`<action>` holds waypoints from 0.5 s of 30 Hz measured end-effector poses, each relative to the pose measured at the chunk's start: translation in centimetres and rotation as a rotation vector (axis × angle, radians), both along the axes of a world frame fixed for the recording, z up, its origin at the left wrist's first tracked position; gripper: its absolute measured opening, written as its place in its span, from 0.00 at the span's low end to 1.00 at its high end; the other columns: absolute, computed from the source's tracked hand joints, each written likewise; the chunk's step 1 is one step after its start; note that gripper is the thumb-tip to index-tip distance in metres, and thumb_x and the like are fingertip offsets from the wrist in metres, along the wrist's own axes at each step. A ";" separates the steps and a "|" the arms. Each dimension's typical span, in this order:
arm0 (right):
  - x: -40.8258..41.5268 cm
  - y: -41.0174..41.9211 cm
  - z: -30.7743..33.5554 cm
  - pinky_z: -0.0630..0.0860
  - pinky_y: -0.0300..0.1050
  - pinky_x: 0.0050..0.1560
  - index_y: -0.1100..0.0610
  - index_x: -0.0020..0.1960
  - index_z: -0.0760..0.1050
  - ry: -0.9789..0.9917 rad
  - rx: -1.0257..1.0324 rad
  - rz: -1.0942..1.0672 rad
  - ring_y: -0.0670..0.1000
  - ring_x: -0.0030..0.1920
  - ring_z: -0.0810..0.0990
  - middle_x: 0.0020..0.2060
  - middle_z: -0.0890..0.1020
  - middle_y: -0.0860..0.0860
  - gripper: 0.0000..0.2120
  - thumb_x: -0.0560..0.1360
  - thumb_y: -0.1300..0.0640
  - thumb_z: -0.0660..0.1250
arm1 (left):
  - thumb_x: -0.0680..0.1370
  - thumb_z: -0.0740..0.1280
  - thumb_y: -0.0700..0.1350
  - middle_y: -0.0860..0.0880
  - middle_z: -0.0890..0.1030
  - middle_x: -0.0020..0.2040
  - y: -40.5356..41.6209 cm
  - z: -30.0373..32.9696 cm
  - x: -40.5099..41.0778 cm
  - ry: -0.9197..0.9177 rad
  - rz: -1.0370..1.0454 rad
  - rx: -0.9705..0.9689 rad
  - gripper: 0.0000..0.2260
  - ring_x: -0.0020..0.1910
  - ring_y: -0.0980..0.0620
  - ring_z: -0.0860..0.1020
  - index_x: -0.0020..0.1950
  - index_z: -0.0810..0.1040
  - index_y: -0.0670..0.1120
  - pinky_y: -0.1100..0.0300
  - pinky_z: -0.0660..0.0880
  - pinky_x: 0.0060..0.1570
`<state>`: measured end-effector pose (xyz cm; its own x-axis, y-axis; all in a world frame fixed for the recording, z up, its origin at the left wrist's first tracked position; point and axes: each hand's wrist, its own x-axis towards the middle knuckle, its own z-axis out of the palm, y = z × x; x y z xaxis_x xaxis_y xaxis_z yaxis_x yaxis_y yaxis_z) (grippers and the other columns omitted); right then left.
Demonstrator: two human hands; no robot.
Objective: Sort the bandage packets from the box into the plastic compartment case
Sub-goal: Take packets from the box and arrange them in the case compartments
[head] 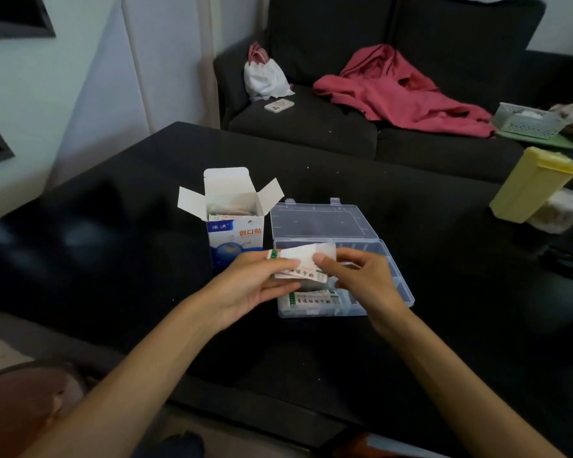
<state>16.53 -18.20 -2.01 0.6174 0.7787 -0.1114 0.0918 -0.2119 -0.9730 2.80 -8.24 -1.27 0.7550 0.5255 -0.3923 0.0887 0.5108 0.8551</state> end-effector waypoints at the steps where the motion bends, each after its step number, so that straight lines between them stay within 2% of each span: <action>1: 0.2 0.1 0.1 0.74 0.33 0.35 0.54 0.48 0.80 0.004 0.012 -0.030 0.46 0.43 0.82 0.43 0.83 0.50 0.06 0.72 0.54 0.70 | 0.76 0.66 0.35 0.41 0.84 0.47 0.1 0.2 0.0 -0.034 -0.006 -0.082 0.08 0.47 0.49 0.84 0.54 0.78 0.38 0.61 0.81 0.43; 3: 0.6 0.0 0.5 0.73 0.32 0.32 0.53 0.49 0.80 0.024 0.056 -0.042 0.43 0.37 0.81 0.42 0.82 0.50 0.07 0.73 0.54 0.69 | 0.76 0.64 0.32 0.40 0.84 0.48 0.5 0.2 -0.1 -0.062 -0.008 -0.118 0.09 0.47 0.48 0.84 0.56 0.77 0.37 0.61 0.81 0.43; 5: 1.0 -0.3 1.0 0.71 0.32 0.30 0.52 0.52 0.79 0.048 0.146 -0.001 0.43 0.30 0.76 0.36 0.79 0.49 0.07 0.75 0.54 0.66 | 0.76 0.64 0.33 0.42 0.84 0.49 0.6 0.2 -0.3 -0.033 -0.006 -0.061 0.10 0.48 0.49 0.83 0.55 0.79 0.40 0.63 0.81 0.41; 7: 1.5 -0.8 1.6 0.72 0.32 0.32 0.48 0.52 0.79 -0.020 0.208 0.084 0.43 0.32 0.76 0.34 0.79 0.47 0.08 0.74 0.53 0.65 | 0.76 0.64 0.33 0.43 0.84 0.48 0.6 0.1 -0.4 -0.007 -0.007 -0.041 0.09 0.47 0.49 0.84 0.53 0.80 0.42 0.62 0.81 0.41; 9: 1.9 -0.9 1.6 0.76 0.35 0.39 0.44 0.51 0.79 -0.194 0.165 0.201 0.43 0.40 0.78 0.40 0.81 0.45 0.09 0.72 0.49 0.65 | 0.77 0.63 0.33 0.41 0.84 0.49 0.7 0.2 -0.5 -0.016 -0.013 -0.075 0.10 0.48 0.48 0.84 0.55 0.79 0.41 0.60 0.81 0.42; 11: 2.2 -0.9 1.0 0.73 0.36 0.43 0.40 0.51 0.78 -0.466 0.040 0.287 0.43 0.45 0.75 0.45 0.78 0.46 0.09 0.71 0.47 0.66 | 0.77 0.62 0.32 0.39 0.84 0.50 0.7 0.4 -0.6 -0.047 -0.028 -0.136 0.11 0.48 0.47 0.83 0.57 0.77 0.40 0.58 0.81 0.45; 13: 2.6 -0.9 0.4 0.71 0.34 0.47 0.39 0.53 0.77 -0.768 -0.060 0.310 0.41 0.48 0.70 0.47 0.73 0.43 0.10 0.74 0.51 0.67 | 0.78 0.59 0.33 0.38 0.83 0.51 0.9 0.5 -0.8 -0.091 -0.036 -0.208 0.11 0.49 0.45 0.83 0.58 0.76 0.39 0.56 0.80 0.47; 15: 2.6 -1.0 0.5 0.68 0.32 0.49 0.39 0.56 0.77 -0.948 -0.083 0.331 0.42 0.52 0.68 0.51 0.71 0.41 0.13 0.74 0.53 0.67 | 0.78 0.58 0.35 0.37 0.82 0.53 1.1 0.6 -0.9 -0.129 -0.046 -0.261 0.11 0.51 0.44 0.82 0.58 0.75 0.38 0.54 0.79 0.50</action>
